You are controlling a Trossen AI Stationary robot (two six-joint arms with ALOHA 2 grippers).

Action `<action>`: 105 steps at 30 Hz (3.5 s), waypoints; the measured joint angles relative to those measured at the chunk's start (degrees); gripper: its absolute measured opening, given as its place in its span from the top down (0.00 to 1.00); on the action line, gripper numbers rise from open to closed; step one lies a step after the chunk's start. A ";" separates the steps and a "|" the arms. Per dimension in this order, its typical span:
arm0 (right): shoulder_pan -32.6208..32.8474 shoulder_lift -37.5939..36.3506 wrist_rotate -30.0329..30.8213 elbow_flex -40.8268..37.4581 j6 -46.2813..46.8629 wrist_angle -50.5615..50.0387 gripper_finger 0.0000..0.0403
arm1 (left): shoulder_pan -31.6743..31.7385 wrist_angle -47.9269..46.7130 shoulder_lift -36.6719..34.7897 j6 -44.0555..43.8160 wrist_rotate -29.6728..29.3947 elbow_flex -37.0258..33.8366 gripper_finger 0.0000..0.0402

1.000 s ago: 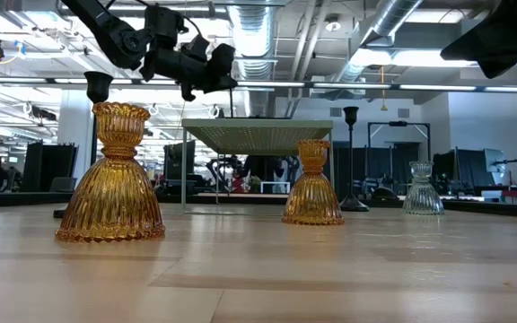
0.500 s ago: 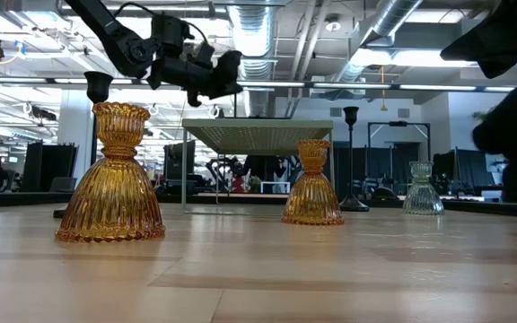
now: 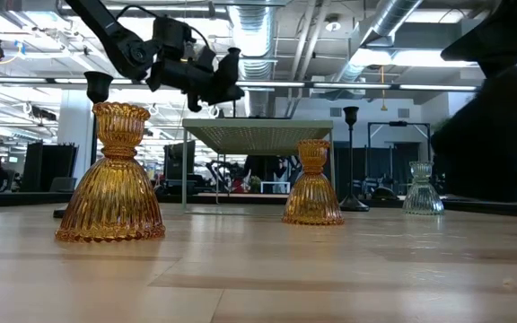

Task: Pick & Place candle stick holders
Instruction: Put the bottom black candle holder on the shelf, then put the top black candle holder on the shelf aligned with the other black candle holder

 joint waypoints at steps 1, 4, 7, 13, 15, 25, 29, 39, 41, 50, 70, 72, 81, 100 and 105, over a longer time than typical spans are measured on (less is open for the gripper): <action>0.00 0.00 -0.05 0.00 0.00 0.00 1.00 | 0.00 -0.08 0.00 0.00 -0.01 0.00 0.79; 0.00 0.00 -0.72 0.00 0.01 0.00 1.00 | 0.00 -0.09 0.00 -0.02 -0.02 0.00 0.76; 0.00 0.00 -1.53 0.00 0.00 0.00 1.00 | 0.00 -0.13 0.00 -0.27 -0.01 0.00 0.70; 0.00 0.00 -1.62 0.00 0.00 0.00 1.00 | 0.00 -0.37 0.00 -1.30 0.35 0.00 0.52; 0.00 0.00 -1.64 0.00 0.00 0.00 1.00 | 0.00 -0.49 -0.06 -1.25 1.38 0.00 0.47; 0.00 0.00 -1.68 0.00 0.00 0.00 1.00 | 0.47 -7.32 -6.13 0.45 1.76 0.01 0.41; 0.00 0.00 -1.68 0.00 0.00 0.00 1.00 | 0.48 -14.78 -10.16 1.93 1.68 0.07 0.41; 0.00 0.00 -2.28 0.00 0.00 0.01 1.00 | 0.02 -27.51 -19.41 1.97 3.33 0.07 0.42; 0.00 0.00 -3.43 0.00 0.01 0.02 1.00 | 0.02 -31.18 -21.33 1.95 4.14 0.07 0.42; 0.04 0.00 -6.16 0.00 0.00 0.04 1.00 | -1.18 -47.56 -28.86 1.28 12.96 0.07 0.50; 0.11 0.00 -6.08 0.00 0.00 0.09 1.00 | -35.83 -47.77 -32.46 9.04 1.57 -5.59 0.98; 0.09 0.00 -6.06 0.00 0.00 0.09 1.00 | -39.02 -47.55 -33.94 9.26 -5.41 -7.63 0.98; 0.00 0.02 -5.99 0.00 -0.15 0.02 1.00 | -48.85 -30.57 -41.05 11.22 -8.71 -21.78 0.99; -0.02 0.02 -2.67 0.00 0.00 0.44 1.00 | -50.36 -23.96 -51.24 24.76 -15.90 -29.44 0.99; -0.01 0.02 -1.01 0.00 -0.02 0.42 1.00 | -50.36 -23.91 -51.98 24.55 -16.33 -29.44 0.99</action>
